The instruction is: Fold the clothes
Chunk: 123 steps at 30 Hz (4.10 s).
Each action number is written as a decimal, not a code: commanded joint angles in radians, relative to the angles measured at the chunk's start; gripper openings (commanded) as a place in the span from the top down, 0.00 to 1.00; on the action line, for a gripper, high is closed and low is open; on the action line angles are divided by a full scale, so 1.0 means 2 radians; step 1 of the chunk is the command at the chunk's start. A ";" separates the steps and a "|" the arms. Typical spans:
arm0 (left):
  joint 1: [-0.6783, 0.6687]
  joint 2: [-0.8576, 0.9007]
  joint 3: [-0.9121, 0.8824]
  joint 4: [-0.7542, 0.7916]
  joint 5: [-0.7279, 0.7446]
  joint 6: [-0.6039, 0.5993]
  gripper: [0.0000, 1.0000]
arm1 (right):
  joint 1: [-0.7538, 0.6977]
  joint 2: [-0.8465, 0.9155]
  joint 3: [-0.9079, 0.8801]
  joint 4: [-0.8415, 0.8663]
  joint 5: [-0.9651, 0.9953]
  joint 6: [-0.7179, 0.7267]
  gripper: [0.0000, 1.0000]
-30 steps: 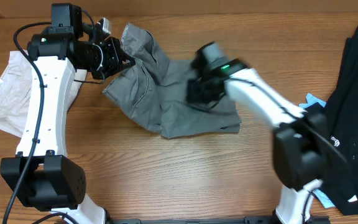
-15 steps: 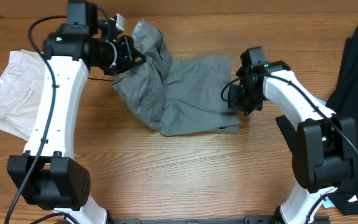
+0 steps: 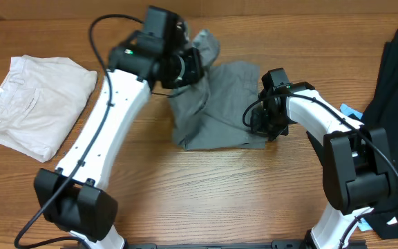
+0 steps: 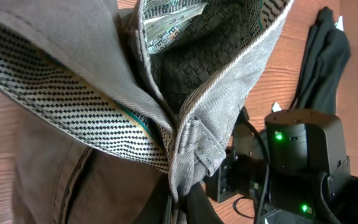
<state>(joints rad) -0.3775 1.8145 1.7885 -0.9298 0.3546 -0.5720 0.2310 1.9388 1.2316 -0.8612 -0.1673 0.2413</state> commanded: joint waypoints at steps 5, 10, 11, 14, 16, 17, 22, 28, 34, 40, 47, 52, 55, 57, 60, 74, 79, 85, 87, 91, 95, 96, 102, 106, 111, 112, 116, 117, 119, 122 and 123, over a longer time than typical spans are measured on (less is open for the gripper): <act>-0.064 0.031 0.015 0.037 -0.067 -0.035 0.92 | 0.002 0.001 -0.009 0.000 0.001 -0.003 0.96; -0.066 0.054 0.015 0.051 -0.067 -0.055 0.86 | 0.002 0.001 -0.009 -0.002 0.001 -0.003 0.96; -0.067 0.061 0.015 0.060 -0.063 -0.055 0.82 | 0.002 0.001 -0.009 -0.002 0.001 -0.003 0.96; -0.067 0.070 0.015 0.072 -0.046 -0.055 0.78 | 0.002 0.001 -0.009 -0.002 0.001 -0.003 0.96; -0.067 0.072 0.015 0.077 -0.044 -0.054 0.67 | 0.002 0.001 -0.009 -0.002 0.001 -0.003 0.96; -0.067 0.072 0.016 0.079 -0.045 -0.050 0.64 | 0.002 0.001 -0.009 -0.003 0.001 -0.003 0.96; -0.054 0.066 0.017 0.086 -0.050 -0.026 0.61 | -0.015 -0.011 0.006 -0.035 0.025 0.029 0.96; -0.010 0.063 0.017 0.087 -0.052 -0.015 0.56 | -0.079 -0.077 0.093 -0.092 0.049 0.039 0.96; 0.006 0.072 0.016 0.090 -0.127 0.024 0.52 | -0.089 -0.126 0.166 -0.111 -0.081 -0.052 0.96; 0.006 0.107 0.016 0.097 -0.155 0.032 0.51 | -0.045 -0.113 0.153 -0.134 -0.175 -0.095 0.96; 0.006 0.174 0.016 0.098 -0.134 0.032 0.47 | 0.000 -0.081 0.105 -0.123 -0.175 -0.095 0.96; 0.006 0.213 0.016 0.078 -0.116 0.032 0.42 | 0.002 -0.062 0.039 -0.076 -0.134 -0.074 0.96; 0.006 0.230 0.016 0.039 -0.115 0.032 0.39 | 0.002 -0.061 -0.016 -0.042 -0.060 -0.038 0.96; 0.006 0.235 0.016 0.010 -0.115 0.032 0.40 | 0.002 -0.061 -0.036 -0.026 -0.044 -0.038 0.95; 0.006 0.236 0.016 -0.046 -0.116 0.032 0.41 | 0.002 -0.061 -0.051 -0.005 -0.034 -0.038 0.92; -0.003 0.235 0.014 -0.216 -0.061 -0.010 0.72 | 0.002 -0.034 -0.057 0.037 0.041 -0.029 0.88; -0.028 0.221 0.015 -0.232 -0.071 -0.010 0.73 | -0.010 -0.028 -0.056 0.079 0.083 -0.029 0.86; -0.022 0.143 0.021 -0.199 -0.145 -0.004 0.61 | -0.039 -0.030 -0.013 0.043 0.083 -0.029 0.81; -0.009 0.114 0.023 -0.148 -0.164 0.007 0.36 | -0.046 -0.032 0.027 0.000 0.083 -0.028 0.82; 0.011 0.093 0.023 -0.003 -0.198 0.069 0.24 | -0.047 -0.035 0.098 -0.076 0.067 -0.017 0.82; 0.027 0.105 0.023 0.114 -0.197 0.122 0.27 | -0.047 -0.038 0.148 -0.141 -0.010 -0.013 0.82; 0.030 0.110 0.023 0.131 -0.197 0.122 0.27 | -0.047 -0.038 0.151 -0.150 -0.034 -0.012 0.81; 0.035 0.173 0.023 0.183 -0.153 0.137 0.28 | -0.039 -0.038 0.125 -0.183 -0.101 -0.012 0.75; 0.035 0.214 0.023 0.174 -0.112 0.137 0.29 | -0.028 -0.038 0.098 -0.193 -0.101 -0.012 0.75; 0.035 0.237 0.023 0.131 -0.117 0.138 0.28 | -0.013 -0.038 0.047 -0.155 -0.101 -0.014 0.71; 0.035 0.237 0.023 0.122 -0.118 0.143 0.28 | -0.010 -0.038 0.031 -0.138 -0.101 -0.014 0.70; 0.035 0.237 0.022 0.075 -0.150 0.156 0.28 | -0.007 -0.038 -0.031 -0.059 -0.100 -0.011 0.69; 0.035 0.238 0.021 0.064 -0.159 0.157 0.28 | -0.007 -0.038 -0.042 -0.038 -0.098 -0.005 0.69; 0.035 0.238 0.018 0.045 -0.167 0.157 0.25 | -0.007 -0.038 -0.056 -0.012 -0.084 0.003 0.69; 0.036 0.238 0.016 -0.016 -0.166 0.157 0.26 | -0.007 -0.038 -0.073 0.036 -0.028 0.015 0.66; 0.035 0.238 0.016 -0.043 -0.166 0.157 0.26 | -0.007 -0.038 -0.073 0.049 -0.010 0.015 0.65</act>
<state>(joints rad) -0.3058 2.2913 1.8275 -0.9260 0.0494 -0.2810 0.2169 1.8557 1.1156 -0.8314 -0.3580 0.2497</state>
